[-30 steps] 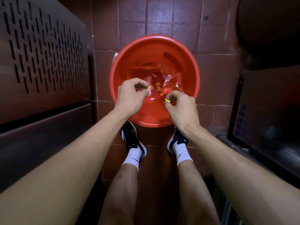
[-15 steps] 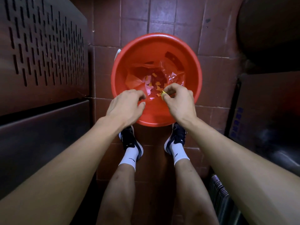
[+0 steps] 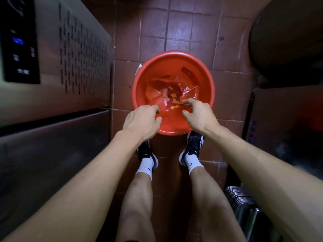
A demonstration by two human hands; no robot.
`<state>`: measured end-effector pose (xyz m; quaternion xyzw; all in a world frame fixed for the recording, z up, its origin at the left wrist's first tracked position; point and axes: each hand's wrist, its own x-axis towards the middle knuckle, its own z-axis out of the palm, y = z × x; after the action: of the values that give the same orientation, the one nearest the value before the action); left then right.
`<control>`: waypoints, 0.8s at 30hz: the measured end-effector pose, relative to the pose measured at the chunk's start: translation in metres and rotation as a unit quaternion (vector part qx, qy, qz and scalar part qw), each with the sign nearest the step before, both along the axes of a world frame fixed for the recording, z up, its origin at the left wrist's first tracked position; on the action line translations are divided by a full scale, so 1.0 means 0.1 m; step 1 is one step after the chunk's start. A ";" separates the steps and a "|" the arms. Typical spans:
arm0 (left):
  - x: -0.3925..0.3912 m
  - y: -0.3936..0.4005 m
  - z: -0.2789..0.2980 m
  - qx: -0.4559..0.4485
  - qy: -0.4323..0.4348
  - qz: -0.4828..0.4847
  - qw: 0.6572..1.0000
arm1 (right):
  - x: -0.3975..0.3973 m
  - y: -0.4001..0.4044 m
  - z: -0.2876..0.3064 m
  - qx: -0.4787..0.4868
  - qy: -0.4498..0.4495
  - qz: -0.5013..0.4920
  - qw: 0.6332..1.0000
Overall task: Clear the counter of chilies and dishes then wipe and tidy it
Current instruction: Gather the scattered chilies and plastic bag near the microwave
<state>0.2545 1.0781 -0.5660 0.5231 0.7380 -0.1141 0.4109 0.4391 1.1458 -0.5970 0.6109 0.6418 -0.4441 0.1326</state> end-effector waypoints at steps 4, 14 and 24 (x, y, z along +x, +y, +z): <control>0.04 -0.04 0.55 0.008 0.006 0.011 1.000 | 0.02 0.07 0.55 0.016 -0.002 0.062 0.998; 0.22 -0.15 2.25 0.061 0.072 0.102 0.990 | -0.07 0.18 2.30 0.102 0.038 0.234 0.966; 0.46 -0.67 3.33 0.095 0.115 0.168 0.974 | -0.27 -0.09 3.63 0.169 0.072 0.396 0.900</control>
<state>0.3001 1.0110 -0.2332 0.4113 0.8651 -0.0319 0.2855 0.4122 1.1372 -0.2343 0.2857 0.9041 -0.2822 0.1462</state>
